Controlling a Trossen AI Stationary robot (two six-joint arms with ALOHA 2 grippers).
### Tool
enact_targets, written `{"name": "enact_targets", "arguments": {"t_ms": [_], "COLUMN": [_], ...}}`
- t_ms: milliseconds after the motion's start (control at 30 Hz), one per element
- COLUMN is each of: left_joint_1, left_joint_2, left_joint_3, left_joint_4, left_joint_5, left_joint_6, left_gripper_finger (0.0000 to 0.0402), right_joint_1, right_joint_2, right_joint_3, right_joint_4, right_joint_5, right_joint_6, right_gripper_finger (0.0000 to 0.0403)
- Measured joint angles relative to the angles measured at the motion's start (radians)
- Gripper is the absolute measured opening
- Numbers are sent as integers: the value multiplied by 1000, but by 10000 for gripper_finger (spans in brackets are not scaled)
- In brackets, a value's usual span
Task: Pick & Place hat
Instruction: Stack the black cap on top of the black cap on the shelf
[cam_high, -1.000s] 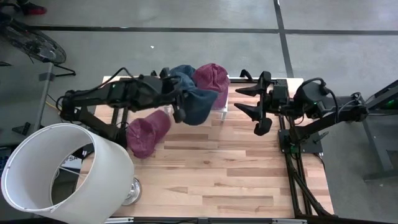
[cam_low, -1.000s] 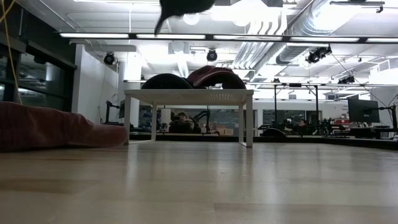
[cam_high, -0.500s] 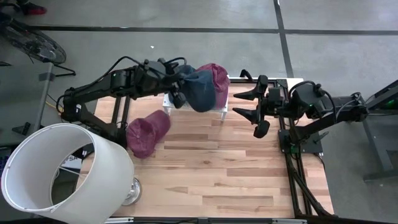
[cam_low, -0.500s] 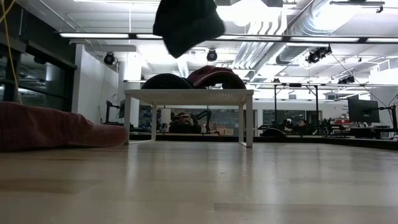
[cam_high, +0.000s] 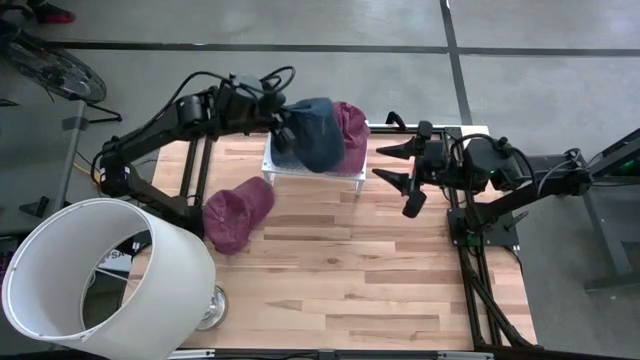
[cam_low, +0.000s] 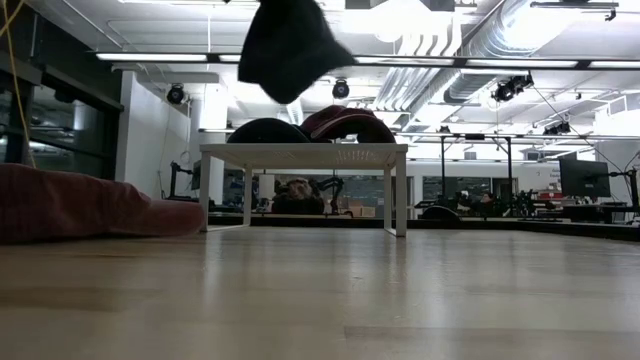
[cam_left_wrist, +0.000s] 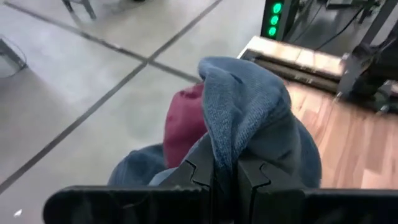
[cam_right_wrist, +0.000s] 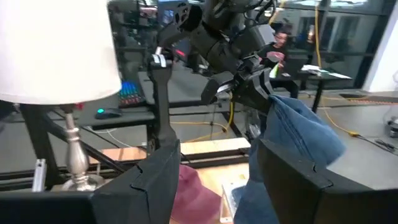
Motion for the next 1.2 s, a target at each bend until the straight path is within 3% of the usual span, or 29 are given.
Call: {"name": "enact_targets", "arguments": {"t_ms": [200, 367, 733, 1200], "left_joint_1": [75, 119, 147, 146], "left_joint_2": [0, 5, 9, 74], "left_joint_3": [1, 71, 138, 140], "left_joint_4": [-42, -120, -277, -327], "left_joint_5": [97, 145, 180, 174], "left_joint_6": [29, 56, 130, 222], "left_gripper_finger": [16, 16, 16, 16], "right_joint_1": [0, 0, 0, 0], "right_joint_2": [0, 0, 0, 0], "right_joint_3": [0, 0, 0, 0], "right_joint_4": [-54, -113, -124, -128], "right_joint_5": [33, 65, 118, 153], "right_joint_6": [47, 88, 108, 111], "right_gripper_finger": [206, 206, 206, 206]}}
